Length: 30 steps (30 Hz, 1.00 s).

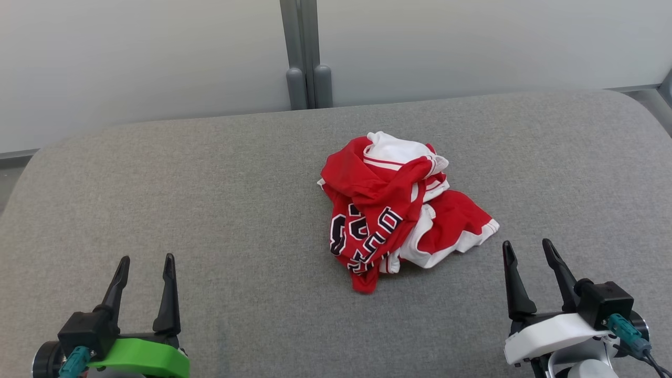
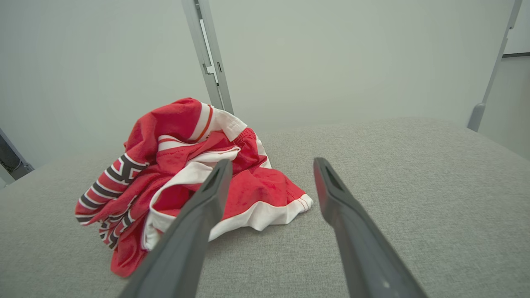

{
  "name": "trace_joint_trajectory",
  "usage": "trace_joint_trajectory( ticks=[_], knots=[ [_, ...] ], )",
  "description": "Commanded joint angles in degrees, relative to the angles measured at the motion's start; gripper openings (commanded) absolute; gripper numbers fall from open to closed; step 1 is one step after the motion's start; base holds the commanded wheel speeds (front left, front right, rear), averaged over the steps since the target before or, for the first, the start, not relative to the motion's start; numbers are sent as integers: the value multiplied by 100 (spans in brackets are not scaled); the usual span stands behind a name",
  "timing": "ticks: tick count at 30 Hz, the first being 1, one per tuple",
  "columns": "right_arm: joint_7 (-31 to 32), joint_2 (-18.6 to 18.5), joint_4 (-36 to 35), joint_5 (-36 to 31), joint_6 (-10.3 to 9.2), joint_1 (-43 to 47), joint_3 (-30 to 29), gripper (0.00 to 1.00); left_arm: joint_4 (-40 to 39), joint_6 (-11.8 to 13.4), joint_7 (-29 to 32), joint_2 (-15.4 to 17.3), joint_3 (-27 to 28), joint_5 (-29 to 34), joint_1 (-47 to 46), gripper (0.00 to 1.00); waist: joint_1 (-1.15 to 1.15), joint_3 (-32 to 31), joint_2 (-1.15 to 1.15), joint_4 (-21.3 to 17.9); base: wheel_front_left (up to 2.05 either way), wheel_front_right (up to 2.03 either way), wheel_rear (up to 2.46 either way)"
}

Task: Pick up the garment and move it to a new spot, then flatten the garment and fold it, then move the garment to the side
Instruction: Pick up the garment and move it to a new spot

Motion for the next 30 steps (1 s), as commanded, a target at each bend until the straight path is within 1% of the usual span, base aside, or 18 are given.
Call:
trace_joint_trajectory(
  ticks=[1,10,16,22,30],
  knots=[
    [-18,-9,11,-33,-1,9,2,100,22,-35,-3,-25,43,48,48,100,0,-4,0,2,0,0,0],
    [-18,-9,45,-24,-1,-35,19,100,20,-107,-3,-138,141,175,51,100,0,-20,0,-9,0,0,0],
    [-18,-9,43,-17,-1,-70,18,100,20,-152,-3,-212,-32,256,-178,100,0,5,0,-39,0,0,0],
    [-18,-9,32,14,-1,-80,-6,100,70,-199,-3,-308,-528,165,-640,100,0,59,0,-101,0,0,0],
    [-18,-9,19,111,-1,-176,20,100,277,-195,39,-396,-1474,29,-1676,100,0,225,0,-321,0,0,0]
  ],
)
